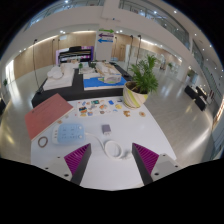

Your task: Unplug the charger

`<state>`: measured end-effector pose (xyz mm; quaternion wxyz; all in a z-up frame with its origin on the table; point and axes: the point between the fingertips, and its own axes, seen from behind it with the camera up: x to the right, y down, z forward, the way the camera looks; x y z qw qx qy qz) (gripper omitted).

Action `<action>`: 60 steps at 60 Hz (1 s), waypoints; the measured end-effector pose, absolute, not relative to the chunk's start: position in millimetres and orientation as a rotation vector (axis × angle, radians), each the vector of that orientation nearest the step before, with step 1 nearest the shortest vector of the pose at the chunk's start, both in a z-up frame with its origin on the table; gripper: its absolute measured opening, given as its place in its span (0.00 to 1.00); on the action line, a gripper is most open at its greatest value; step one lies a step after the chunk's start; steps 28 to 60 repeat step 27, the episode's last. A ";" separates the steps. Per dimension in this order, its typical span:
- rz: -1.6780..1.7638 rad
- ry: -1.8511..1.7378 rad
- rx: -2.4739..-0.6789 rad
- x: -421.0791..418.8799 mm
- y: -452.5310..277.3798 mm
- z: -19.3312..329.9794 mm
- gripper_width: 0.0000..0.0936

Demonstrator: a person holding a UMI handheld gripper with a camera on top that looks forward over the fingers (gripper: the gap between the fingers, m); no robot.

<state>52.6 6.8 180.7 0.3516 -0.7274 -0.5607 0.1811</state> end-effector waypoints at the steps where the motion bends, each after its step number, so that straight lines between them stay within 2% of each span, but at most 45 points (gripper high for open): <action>1: 0.463 -1.455 -1.883 60.2 4.4 183.4 0.91; 13: 0.478 -1.416 -1.959 119.7 -16.6 194.1 0.91; 24: 0.467 -1.393 -1.921 130.5 -2.6 204.2 0.91; 60: 0.468 -1.406 -1.915 132.0 0.1 203.4 0.91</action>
